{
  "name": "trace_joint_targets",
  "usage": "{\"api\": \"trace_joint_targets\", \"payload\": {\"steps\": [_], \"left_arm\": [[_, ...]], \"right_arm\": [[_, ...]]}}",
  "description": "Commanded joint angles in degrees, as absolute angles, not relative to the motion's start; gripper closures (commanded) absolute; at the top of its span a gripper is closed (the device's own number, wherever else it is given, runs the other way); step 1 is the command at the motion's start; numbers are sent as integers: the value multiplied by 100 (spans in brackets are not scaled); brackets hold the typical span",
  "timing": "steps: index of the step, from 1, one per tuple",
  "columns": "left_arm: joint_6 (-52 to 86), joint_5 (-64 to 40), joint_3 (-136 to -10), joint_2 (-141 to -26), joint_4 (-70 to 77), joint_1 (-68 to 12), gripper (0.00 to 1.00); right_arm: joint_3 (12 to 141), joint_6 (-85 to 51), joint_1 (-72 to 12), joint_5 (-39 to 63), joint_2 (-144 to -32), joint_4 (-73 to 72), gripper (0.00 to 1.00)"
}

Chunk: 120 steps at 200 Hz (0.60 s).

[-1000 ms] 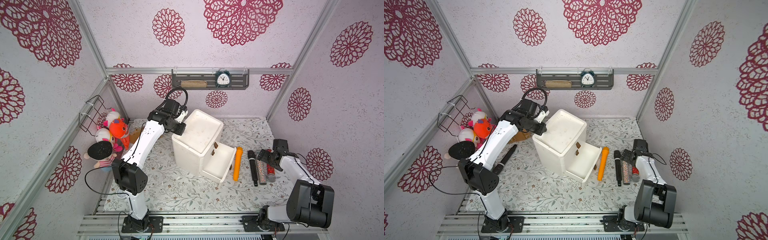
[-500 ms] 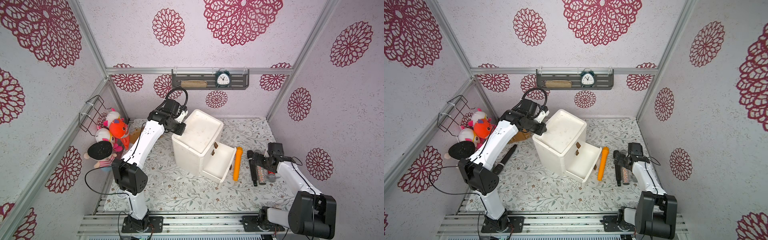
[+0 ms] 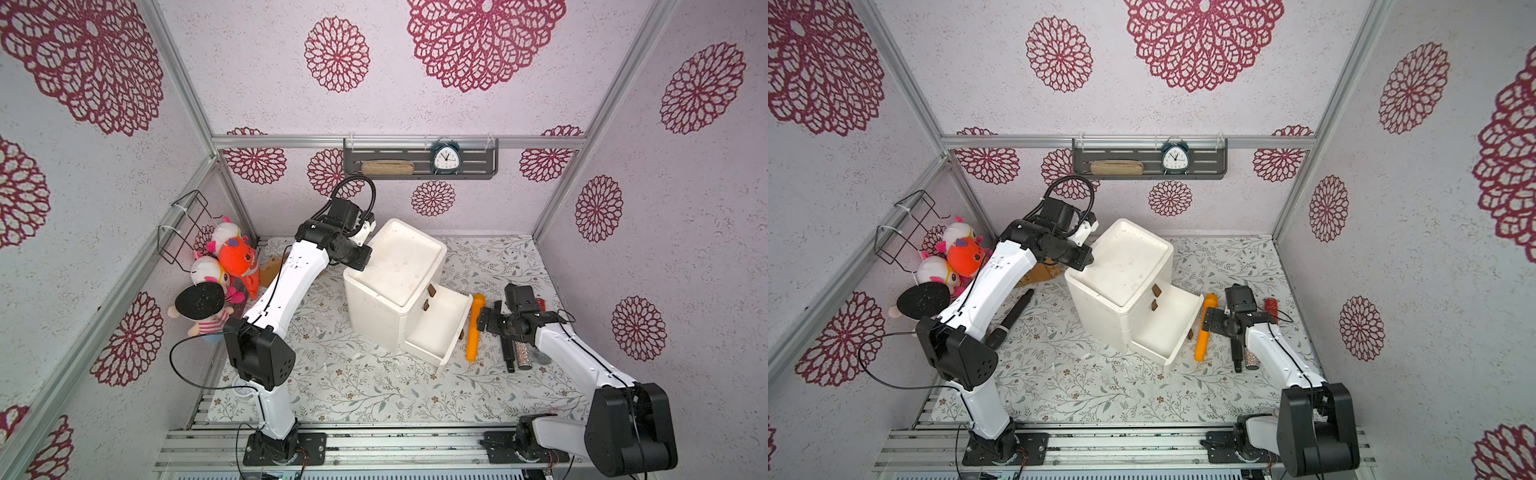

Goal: Take the microphone out of the drawer
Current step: Close the drawer of the storage box.

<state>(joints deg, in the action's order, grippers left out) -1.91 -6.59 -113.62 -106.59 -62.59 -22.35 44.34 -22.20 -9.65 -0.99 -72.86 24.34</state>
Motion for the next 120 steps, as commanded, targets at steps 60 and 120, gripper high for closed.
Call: {"api": "trace_joint_targets", "payload": {"steps": [60,120], "left_arm": [[-211,-963,-11215,-10780,-6495,-2294,100],[-227,-1010,-11219,-10777,-6504,-2294,100]], "right_arm": [[4543,-2723,-1763,-60,-7849,1749,1],[4824,-2925,-2120,105,-8384,1196,1]]}}
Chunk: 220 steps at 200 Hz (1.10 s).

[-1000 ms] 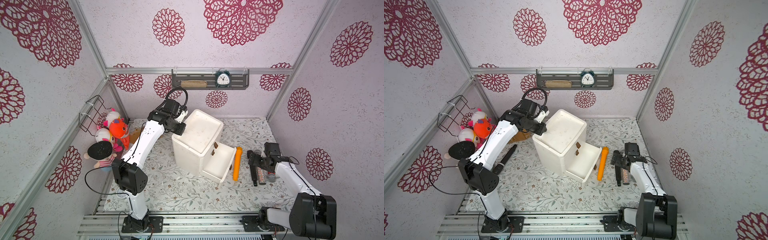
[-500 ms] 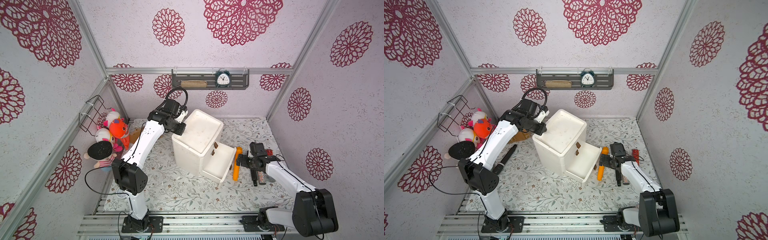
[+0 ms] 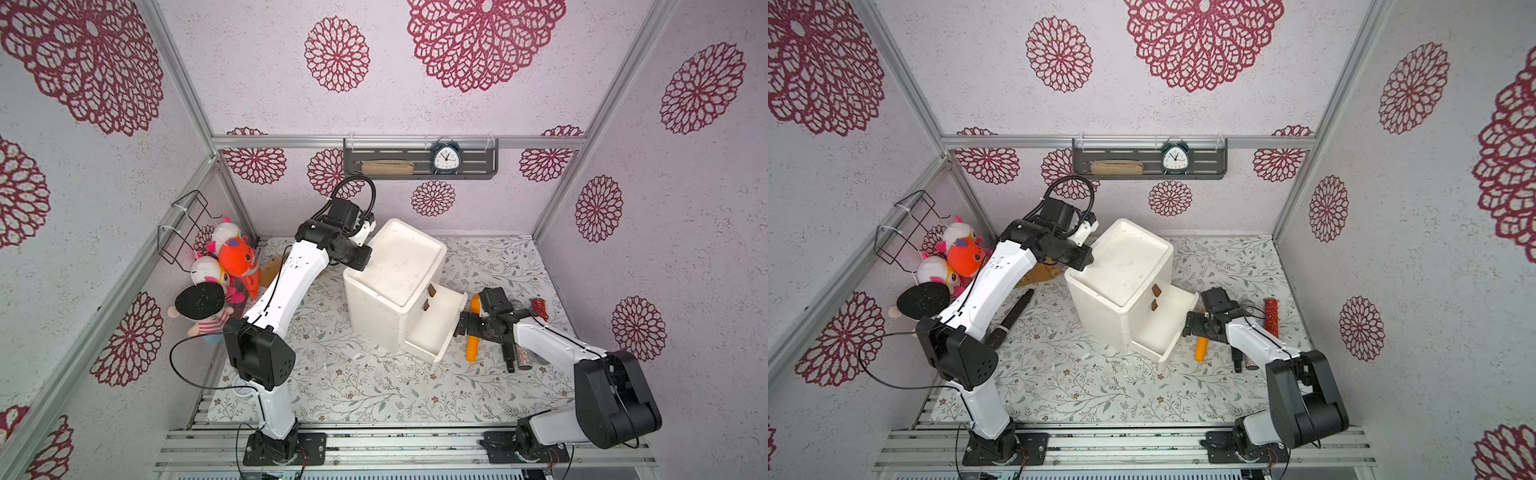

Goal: Take the microphone out of the drawer
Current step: Close the drawer of the storage box.

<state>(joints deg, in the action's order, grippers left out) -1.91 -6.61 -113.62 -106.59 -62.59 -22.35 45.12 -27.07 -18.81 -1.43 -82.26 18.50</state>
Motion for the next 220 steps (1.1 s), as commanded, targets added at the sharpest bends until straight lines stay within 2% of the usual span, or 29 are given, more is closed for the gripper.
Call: {"api": "trace_joint_targets", "payload": {"steps": [1,68,103,220], "left_arm": [[-228,-1010,-11221,-10776,-6504,-2294,100],[-245,-1084,-11285,-10815,-6557,-2302,100],[-252,-1110,-11286,-10811,-6565,-2303,100],[-250,-1083,-11329,-10863,-6588,-2325,100]], "right_arm": [[4833,-2935,-2132,105,-8393,1187,1],[5523,-3488,-2843,-111,-9411,748,1],[5761,-3599,-2945,-110,-9724,745,1],[5624,-3286,-2863,-682,-9203,1403,1]]}}
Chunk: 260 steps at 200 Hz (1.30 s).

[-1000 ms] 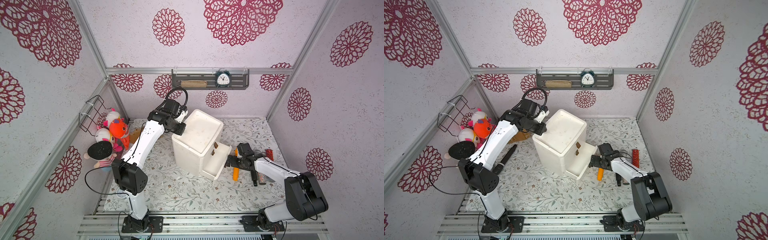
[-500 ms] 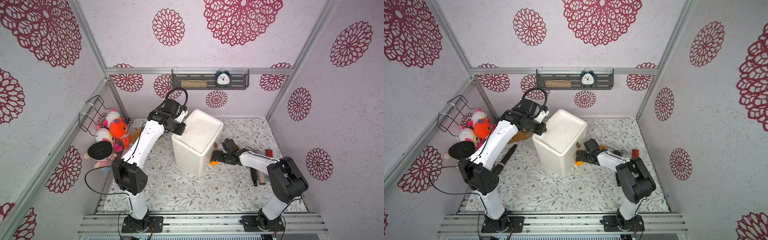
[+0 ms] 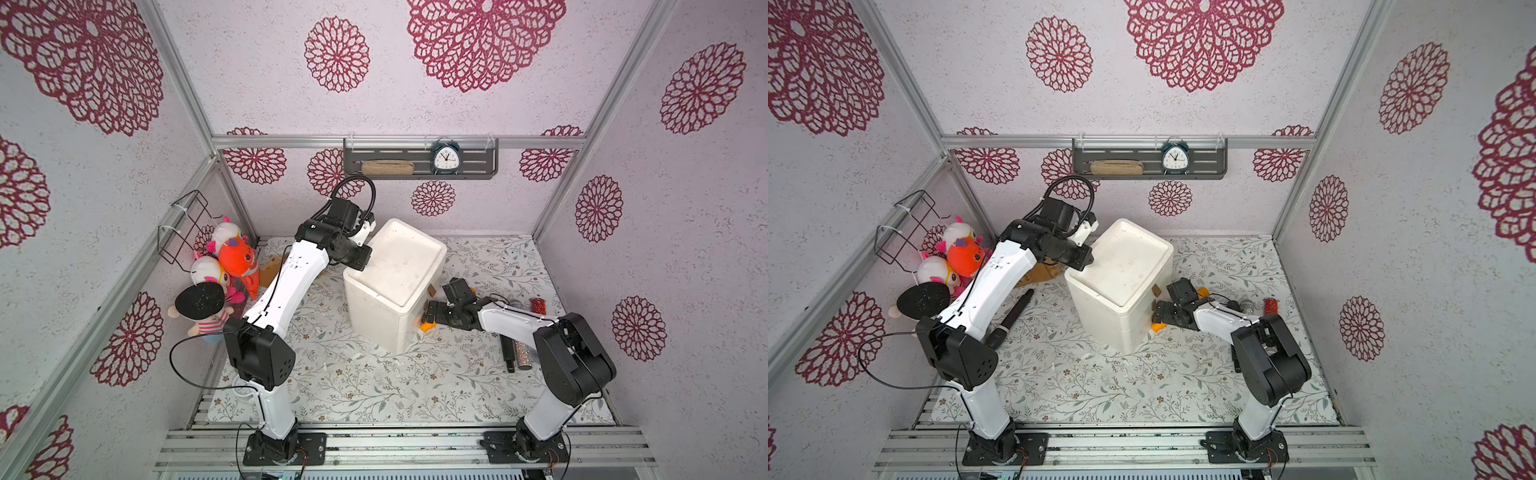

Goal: Take the microphone out of the drawer
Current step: Close the drawer of the storage box, then move the storage box to the center of the board.

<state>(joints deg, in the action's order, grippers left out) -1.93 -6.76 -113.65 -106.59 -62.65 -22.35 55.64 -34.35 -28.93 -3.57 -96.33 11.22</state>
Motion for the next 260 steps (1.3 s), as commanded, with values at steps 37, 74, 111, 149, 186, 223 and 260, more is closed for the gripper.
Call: {"api": "trace_joint_targets", "payload": {"steps": [37,74,111,149,186,223,260], "left_arm": [[-237,-1274,-11347,-10856,-6614,-2332,100],[-189,-1650,-11399,-10828,-6593,-2425,100],[-88,-1894,-11511,-10885,-6530,-2611,100],[-54,-2073,-11627,-10951,-6522,-2856,100],[-50,-1824,-11617,-10803,-6506,-2815,100],[-62,-1804,-11720,-10632,-6503,-2663,93],[-88,-1793,-11751,-10513,-6495,-2455,78]], "right_arm": [[5426,-3046,-2523,-742,-8728,1678,1],[5285,-2669,-1750,-666,-8049,1980,1],[5417,-2172,-964,-571,-7630,2388,1],[5496,-1891,-386,-410,-7490,2576,1],[5442,-1728,-54,-226,-7417,2492,1],[5467,-1600,19,-247,-7494,2466,1],[5493,-1387,50,-435,-7521,2332,1]]}}
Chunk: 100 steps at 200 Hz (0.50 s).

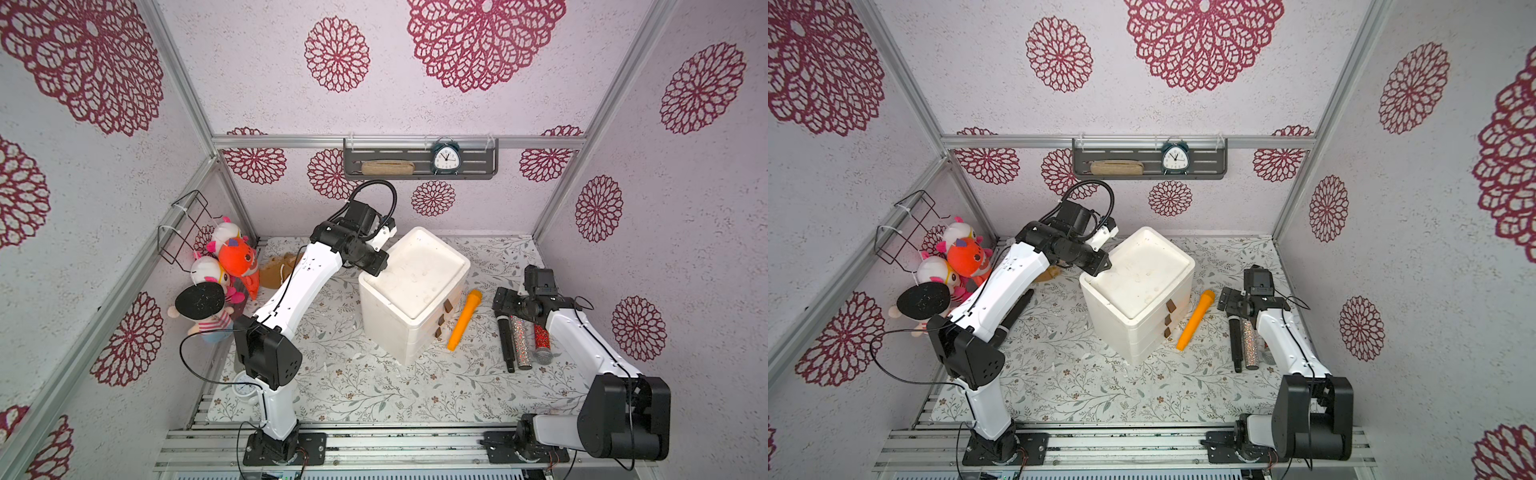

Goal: Take the microphone out of the drawer
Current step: Move the storage box to the center of the board, then reset both arms

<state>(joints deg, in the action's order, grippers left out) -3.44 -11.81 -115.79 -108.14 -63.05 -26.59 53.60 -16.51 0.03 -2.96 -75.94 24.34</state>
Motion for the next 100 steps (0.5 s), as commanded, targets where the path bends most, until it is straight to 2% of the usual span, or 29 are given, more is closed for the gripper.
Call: {"api": "trace_joint_targets", "payload": {"steps": [1,34,100], "left_arm": [[-83,-1793,-11751,-10503,-6495,-2449,78],[-65,-1855,-11712,-10363,-6422,-2267,63],[97,-2150,-11428,-9993,-6028,-1890,21]], "right_arm": [[5493,-1383,47,-442,-7518,2326,1],[5593,-1155,66,-635,-7571,2266,1],[5648,-987,121,-692,-7771,2096,1]]}}
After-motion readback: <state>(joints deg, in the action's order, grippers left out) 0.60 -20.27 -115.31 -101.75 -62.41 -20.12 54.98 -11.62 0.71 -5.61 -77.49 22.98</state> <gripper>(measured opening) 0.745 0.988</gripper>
